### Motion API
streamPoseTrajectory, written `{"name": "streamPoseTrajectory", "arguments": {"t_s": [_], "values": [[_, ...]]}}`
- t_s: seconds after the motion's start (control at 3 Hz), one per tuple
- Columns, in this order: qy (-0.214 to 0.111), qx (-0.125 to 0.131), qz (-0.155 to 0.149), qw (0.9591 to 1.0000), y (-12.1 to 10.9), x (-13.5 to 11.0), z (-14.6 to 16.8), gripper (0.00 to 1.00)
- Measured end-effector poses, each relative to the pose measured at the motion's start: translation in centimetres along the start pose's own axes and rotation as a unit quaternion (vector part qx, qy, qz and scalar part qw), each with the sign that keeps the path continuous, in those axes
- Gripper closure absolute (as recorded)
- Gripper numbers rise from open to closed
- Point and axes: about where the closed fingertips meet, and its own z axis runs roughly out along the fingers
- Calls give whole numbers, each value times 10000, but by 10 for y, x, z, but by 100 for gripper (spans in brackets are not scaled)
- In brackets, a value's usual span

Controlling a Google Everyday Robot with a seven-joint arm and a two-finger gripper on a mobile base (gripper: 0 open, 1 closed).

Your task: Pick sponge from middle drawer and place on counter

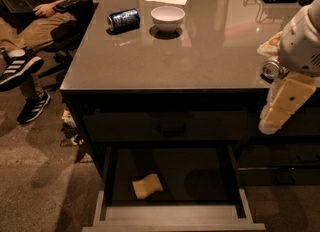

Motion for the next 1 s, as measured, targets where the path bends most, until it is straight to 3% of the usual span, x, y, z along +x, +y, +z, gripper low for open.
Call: {"name": "streamPoseTrajectory", "arguments": {"t_s": [0.33, 1.0], "values": [[-477, -187, 111, 9986, 17, -2, 30, 0], [-498, -245, 121, 9984, 18, -1, 37, 0]]}}
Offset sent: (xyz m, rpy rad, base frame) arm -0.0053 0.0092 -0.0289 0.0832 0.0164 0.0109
